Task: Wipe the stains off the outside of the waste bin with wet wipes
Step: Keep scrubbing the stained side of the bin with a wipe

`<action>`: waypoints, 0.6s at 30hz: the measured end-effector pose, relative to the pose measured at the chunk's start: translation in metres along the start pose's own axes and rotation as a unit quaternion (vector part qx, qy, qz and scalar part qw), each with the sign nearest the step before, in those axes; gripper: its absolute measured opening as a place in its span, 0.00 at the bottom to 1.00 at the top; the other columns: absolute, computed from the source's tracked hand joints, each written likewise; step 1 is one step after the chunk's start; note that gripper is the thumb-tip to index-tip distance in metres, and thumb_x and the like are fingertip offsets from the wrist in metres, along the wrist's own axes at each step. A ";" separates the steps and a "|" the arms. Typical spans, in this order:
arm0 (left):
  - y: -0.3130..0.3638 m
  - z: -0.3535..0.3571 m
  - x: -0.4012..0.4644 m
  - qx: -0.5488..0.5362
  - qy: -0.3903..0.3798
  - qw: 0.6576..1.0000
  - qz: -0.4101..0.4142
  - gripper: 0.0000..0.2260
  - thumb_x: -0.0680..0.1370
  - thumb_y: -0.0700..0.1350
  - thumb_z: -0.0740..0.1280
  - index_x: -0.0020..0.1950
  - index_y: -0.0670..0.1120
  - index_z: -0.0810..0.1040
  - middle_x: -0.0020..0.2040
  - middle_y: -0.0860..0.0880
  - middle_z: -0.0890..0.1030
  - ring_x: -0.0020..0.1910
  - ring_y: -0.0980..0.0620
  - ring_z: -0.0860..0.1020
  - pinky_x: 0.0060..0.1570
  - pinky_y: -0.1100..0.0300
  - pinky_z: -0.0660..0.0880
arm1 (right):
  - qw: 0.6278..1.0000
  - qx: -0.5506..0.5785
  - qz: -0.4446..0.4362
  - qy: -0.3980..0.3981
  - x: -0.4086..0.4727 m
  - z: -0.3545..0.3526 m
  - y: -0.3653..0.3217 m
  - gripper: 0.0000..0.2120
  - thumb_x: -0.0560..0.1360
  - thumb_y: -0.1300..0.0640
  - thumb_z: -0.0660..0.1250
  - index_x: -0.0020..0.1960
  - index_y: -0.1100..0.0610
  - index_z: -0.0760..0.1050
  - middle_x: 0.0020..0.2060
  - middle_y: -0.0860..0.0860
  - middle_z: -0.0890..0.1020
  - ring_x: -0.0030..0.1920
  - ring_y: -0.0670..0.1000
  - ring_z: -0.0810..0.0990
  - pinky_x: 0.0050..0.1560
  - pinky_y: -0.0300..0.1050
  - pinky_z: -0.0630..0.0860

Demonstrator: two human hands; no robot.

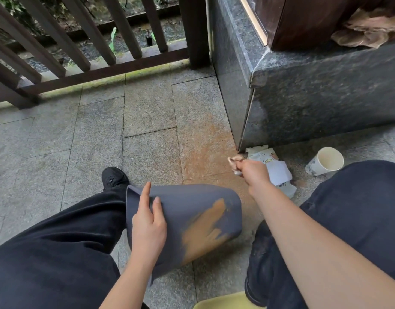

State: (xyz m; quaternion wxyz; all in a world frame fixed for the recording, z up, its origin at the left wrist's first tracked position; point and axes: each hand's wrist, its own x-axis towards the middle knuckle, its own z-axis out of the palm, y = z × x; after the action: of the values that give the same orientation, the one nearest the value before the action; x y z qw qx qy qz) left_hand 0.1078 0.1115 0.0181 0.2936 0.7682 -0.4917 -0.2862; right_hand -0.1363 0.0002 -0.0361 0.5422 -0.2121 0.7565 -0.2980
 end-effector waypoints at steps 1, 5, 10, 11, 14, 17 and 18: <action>0.000 0.000 0.000 -0.001 -0.003 1.000 0.003 0.20 0.83 0.46 0.59 0.76 0.52 0.67 0.33 0.54 0.77 0.33 0.71 0.74 0.35 0.80 0.66 | 0.998 -0.055 -0.001 0.025 0.006 -0.005 0.008 0.14 0.77 0.56 0.67 0.33 0.57 0.76 0.37 0.54 0.81 0.46 0.57 0.81 0.40 0.47 0.67; -0.001 0.003 0.002 -0.001 0.007 1.000 0.007 0.20 0.83 0.47 0.59 0.76 0.52 0.67 0.35 0.58 0.77 0.36 0.75 0.74 0.36 0.79 0.65 | 0.988 -0.155 0.003 0.014 0.007 0.001 0.038 0.14 0.78 0.55 0.65 0.36 0.60 0.76 0.40 0.56 0.80 0.47 0.59 0.79 0.43 0.49 0.70; -0.007 0.004 0.005 -0.007 0.031 0.999 -0.006 0.19 0.84 0.47 0.58 0.75 0.51 0.68 0.37 0.70 0.77 0.40 0.81 0.70 0.38 0.79 0.64 | 0.993 -0.113 0.005 0.035 -0.003 0.011 0.059 0.09 0.73 0.52 0.72 0.38 0.56 0.81 0.42 0.52 0.85 0.48 0.56 0.82 0.52 0.53 0.78; -0.008 0.004 0.005 -0.007 0.034 0.999 -0.008 0.18 0.84 0.47 0.58 0.75 0.51 0.68 0.36 0.72 0.77 0.40 0.81 0.70 0.37 0.78 0.64 | 0.991 -0.131 -0.004 0.041 -0.003 0.013 0.060 0.08 0.73 0.51 0.73 0.40 0.55 0.82 0.43 0.52 0.85 0.48 0.56 0.81 0.53 0.53 0.78; -0.009 0.005 0.005 -0.005 0.041 0.999 -0.009 0.19 0.83 0.47 0.59 0.75 0.52 0.68 0.34 0.62 0.76 0.37 0.79 0.71 0.37 0.76 0.65 | 0.979 -0.198 -0.032 0.042 -0.003 0.019 0.056 0.11 0.75 0.51 0.71 0.37 0.56 0.78 0.39 0.53 0.82 0.47 0.58 0.80 0.48 0.51 0.76; -0.006 0.005 0.003 0.003 0.036 0.999 0.000 0.19 0.83 0.46 0.59 0.75 0.52 0.68 0.32 0.62 0.74 0.36 0.77 0.72 0.37 0.80 0.65 | 0.965 -0.254 -0.066 0.032 -0.005 0.028 0.052 0.17 0.76 0.52 0.68 0.30 0.56 0.71 0.35 0.54 0.78 0.46 0.60 0.79 0.44 0.50 0.73; -0.005 0.005 0.002 0.003 0.034 0.999 0.004 0.19 0.83 0.46 0.59 0.75 0.52 0.68 0.31 0.62 0.74 0.36 0.77 0.73 0.37 0.80 0.65 | 0.959 -0.271 -0.075 0.018 -0.007 0.032 0.049 0.16 0.76 0.52 0.68 0.31 0.55 0.73 0.37 0.53 0.80 0.46 0.59 0.79 0.45 0.49 0.73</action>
State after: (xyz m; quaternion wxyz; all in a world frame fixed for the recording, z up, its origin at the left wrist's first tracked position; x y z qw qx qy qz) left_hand 0.1080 0.1106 0.0111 0.3088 0.7761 -0.4857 -0.2575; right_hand -0.1035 0.0334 -0.0721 0.4265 -0.4019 0.8005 -0.1255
